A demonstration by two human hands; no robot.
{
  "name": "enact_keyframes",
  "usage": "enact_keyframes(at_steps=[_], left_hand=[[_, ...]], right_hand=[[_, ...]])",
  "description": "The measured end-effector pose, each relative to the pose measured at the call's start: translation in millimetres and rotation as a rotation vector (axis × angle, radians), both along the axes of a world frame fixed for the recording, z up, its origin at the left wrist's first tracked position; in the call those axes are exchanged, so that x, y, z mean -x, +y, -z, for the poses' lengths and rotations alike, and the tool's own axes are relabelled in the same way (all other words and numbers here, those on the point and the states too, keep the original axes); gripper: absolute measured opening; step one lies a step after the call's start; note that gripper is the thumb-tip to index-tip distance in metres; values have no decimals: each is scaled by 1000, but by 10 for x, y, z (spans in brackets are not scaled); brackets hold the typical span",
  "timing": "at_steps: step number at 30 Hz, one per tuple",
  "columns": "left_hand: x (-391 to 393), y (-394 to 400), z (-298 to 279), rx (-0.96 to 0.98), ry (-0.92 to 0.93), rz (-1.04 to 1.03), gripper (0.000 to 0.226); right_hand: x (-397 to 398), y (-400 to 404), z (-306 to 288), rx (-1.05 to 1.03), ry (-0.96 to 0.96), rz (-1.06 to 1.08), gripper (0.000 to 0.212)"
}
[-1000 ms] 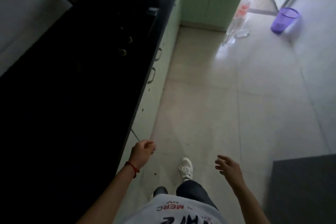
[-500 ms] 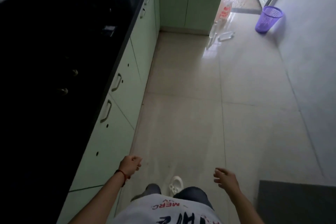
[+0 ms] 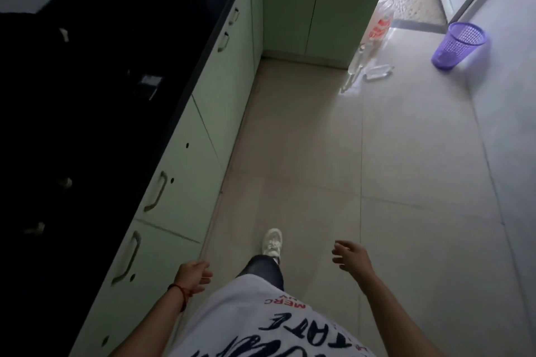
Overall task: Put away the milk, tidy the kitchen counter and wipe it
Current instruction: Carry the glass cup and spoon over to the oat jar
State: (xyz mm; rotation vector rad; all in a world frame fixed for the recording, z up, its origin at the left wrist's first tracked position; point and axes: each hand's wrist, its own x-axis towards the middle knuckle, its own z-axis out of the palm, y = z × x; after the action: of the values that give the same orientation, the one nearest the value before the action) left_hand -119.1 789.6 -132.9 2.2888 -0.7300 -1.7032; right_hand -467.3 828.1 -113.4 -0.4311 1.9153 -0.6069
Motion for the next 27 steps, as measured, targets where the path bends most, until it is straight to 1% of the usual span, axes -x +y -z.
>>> enact_keyframes(at_steps=[5,10,13,16,20,24,27], left_hand=[[587,-1211,-22,-24,17,93,12],[1338,-2509,-251,83,76,258,24],[1697,-3213,-359,140,112,271,25],[1918,-3786,-370,161,121,240,27],[2022,-4268,-194,106,97,134,27],[2035,-4565,-104,51,42,-38,23],[2073,-4843,-95,64,22,-167,17]], right_hand=[[465,-694,-81,-22,25,70,24],[862,-1418,-109,-37,37,143,27],[1080,-1889,-75,-44,22,159,27],[1336,-2409,17,-65,19,158,28],[1679,-3213,141,-65,15,87,29],[2022,-4197,100,-71,11,-50,29],[2131,-5087,2,-34,14,-179,28]])
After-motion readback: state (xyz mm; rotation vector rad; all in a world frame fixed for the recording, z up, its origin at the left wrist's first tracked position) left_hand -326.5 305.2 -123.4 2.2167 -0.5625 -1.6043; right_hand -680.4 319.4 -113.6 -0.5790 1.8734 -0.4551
